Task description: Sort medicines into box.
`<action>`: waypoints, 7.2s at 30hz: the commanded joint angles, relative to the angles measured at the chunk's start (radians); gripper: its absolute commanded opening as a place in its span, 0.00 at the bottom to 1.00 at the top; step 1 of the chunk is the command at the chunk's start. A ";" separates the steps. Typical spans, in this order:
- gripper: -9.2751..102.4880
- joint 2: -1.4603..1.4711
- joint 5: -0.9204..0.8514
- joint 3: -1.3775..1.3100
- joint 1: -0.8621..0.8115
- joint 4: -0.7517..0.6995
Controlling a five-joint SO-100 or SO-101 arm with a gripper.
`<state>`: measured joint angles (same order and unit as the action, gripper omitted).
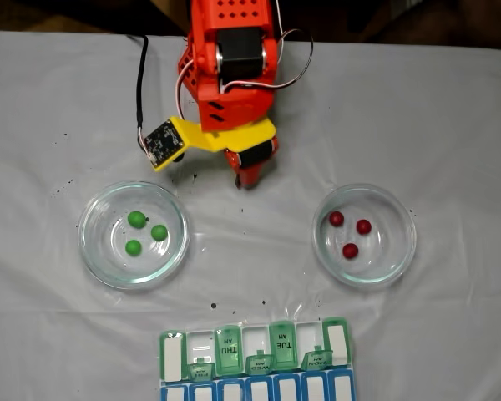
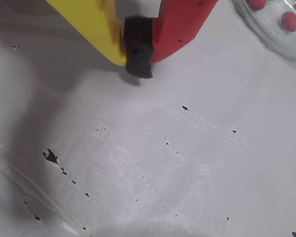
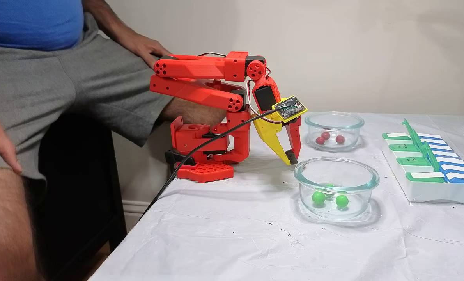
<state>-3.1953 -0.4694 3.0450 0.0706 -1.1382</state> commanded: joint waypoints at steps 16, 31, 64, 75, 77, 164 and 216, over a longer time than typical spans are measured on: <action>0.09 -0.009 0.002 -0.055 0.003 -0.009; 0.09 -0.009 0.002 -0.055 0.003 -0.009; 0.09 -0.009 0.000 -0.055 0.003 -0.008; 0.09 -0.009 0.002 -0.055 0.003 -0.008; 0.09 -0.009 0.002 -0.055 0.003 -0.008; 0.08 0.236 -0.074 -0.736 0.489 0.035; 0.15 1.011 0.278 -1.085 0.600 0.170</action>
<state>-2.1522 -0.2010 1.9696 0.6550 -0.9910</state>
